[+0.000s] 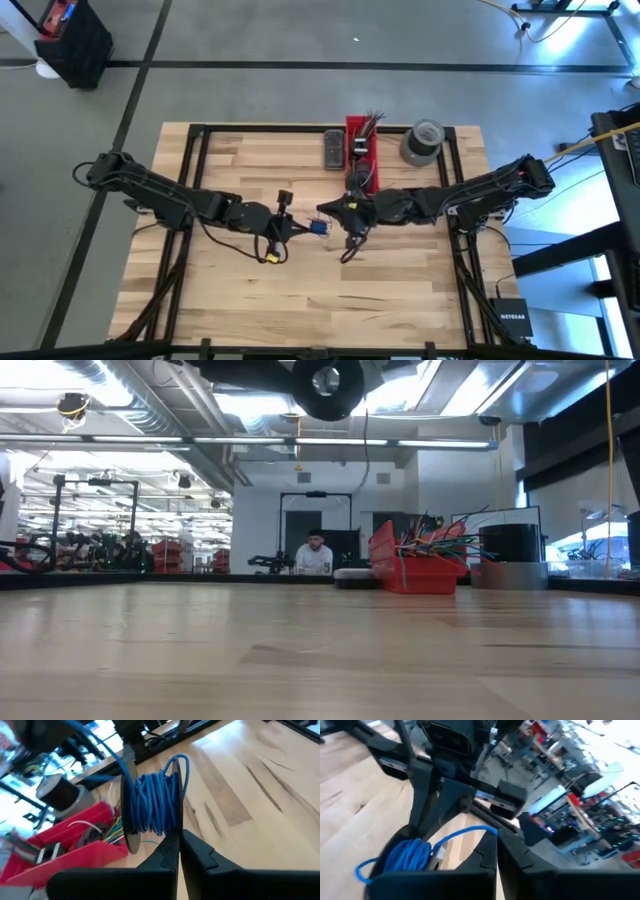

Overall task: Coil cords
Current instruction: Uncoil the blue wire from the black spool

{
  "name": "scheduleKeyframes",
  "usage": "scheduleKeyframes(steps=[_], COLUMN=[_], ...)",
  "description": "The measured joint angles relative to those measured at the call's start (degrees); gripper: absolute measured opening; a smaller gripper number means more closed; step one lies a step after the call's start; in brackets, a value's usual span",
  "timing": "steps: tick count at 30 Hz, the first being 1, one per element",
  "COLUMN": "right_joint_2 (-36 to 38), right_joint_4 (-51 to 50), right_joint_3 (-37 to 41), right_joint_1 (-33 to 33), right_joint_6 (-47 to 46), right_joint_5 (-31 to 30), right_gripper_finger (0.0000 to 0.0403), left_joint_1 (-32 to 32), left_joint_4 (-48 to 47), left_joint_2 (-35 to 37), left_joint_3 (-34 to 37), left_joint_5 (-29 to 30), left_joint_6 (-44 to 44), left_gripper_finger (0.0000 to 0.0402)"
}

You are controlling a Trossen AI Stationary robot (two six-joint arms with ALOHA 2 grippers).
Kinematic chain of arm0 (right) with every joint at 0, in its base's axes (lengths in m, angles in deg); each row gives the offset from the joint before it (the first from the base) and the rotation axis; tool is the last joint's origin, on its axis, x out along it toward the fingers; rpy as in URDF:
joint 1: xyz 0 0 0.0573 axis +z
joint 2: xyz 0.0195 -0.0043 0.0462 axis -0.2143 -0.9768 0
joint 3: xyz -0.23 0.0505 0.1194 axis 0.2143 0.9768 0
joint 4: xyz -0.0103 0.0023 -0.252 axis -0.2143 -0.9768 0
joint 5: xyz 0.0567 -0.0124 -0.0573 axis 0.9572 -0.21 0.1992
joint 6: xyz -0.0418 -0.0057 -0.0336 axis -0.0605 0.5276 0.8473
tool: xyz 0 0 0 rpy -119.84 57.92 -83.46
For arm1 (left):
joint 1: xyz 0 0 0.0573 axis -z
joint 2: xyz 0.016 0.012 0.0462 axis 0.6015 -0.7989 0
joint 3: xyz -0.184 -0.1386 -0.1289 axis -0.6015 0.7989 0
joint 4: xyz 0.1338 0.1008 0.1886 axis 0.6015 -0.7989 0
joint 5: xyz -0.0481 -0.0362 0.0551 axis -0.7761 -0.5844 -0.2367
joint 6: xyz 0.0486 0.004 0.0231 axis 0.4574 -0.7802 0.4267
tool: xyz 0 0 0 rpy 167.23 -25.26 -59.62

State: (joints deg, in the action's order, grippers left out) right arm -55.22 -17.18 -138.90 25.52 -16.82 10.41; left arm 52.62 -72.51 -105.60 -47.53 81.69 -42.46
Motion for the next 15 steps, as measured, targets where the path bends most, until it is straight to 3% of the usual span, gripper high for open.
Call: scheduleKeyframes(steps=[7,15], right_joint_2=[-1.88,-6.52], right_joint_4=[-7.99,-8.15], right_joint_3=[-5.48,-10.07], right_joint_1=[-0.55,-1.85], right_joint_6=[1.39,4.10], right_joint_5=[3.19,8.88], right_gripper_finger=[0.0004,0.0003], left_joint_1=[-0.06,-0.04], left_joint_4=[0.05,2.64], left_joint_2=[-0.03,-0.03], left_joint_3=[0.00,-0.03], left_joint_5=[-7.94,-19.19], left_joint_6=[0.16,2.09], left_gripper_finger=[0.0002,0.0002])
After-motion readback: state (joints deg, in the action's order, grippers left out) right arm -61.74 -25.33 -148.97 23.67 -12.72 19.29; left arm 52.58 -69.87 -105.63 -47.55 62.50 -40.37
